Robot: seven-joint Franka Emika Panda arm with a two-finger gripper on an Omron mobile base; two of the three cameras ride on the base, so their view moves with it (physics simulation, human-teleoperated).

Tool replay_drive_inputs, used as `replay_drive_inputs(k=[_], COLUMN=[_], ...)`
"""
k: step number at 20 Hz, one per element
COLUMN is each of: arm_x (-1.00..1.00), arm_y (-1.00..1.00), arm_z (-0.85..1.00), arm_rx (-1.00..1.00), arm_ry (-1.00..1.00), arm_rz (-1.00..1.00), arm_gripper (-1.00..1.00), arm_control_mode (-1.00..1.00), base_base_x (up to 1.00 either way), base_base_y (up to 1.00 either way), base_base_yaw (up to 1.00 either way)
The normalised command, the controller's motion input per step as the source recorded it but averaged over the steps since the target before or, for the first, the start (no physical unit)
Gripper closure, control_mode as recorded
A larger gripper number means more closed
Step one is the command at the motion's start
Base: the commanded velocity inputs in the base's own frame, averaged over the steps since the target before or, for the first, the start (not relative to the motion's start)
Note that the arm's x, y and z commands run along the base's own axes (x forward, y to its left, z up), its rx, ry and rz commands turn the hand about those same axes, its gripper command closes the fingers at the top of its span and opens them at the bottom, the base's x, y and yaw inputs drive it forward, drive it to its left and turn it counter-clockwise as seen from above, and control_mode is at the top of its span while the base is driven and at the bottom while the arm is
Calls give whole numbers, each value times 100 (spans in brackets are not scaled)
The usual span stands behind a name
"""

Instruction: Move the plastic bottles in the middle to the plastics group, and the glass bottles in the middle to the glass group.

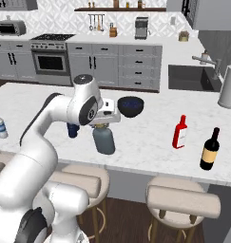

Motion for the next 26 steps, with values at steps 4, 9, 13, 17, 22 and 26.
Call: replay_drive_inputs(k=[4, 9, 13, 17, 22, 26], arm_x=[1, 4, 1, 12, 16, 26], arm_y=[-88, -86, -51, -53, -57, -45], arm_z=[0, 0, -4, 0, -1, -13], arm_rx=[0, 0, 0, 0, 0, 0], arm_ry=[0, 0, 0, -1, -13, -14], arm_rz=[-23, -19, -16, -8, -2, 0], arm_gripper=[100, 100, 100, 100, 100, 100], arm_control_mode=[-100, -100, -100, -100, -100, -100], base_base_x=[0, 0, 0, 0, 0, 0], base_base_y=[0, 0, 0, 0, 0, 0], base_base_yaw=[0, 0, 0, 0, 0, 0])
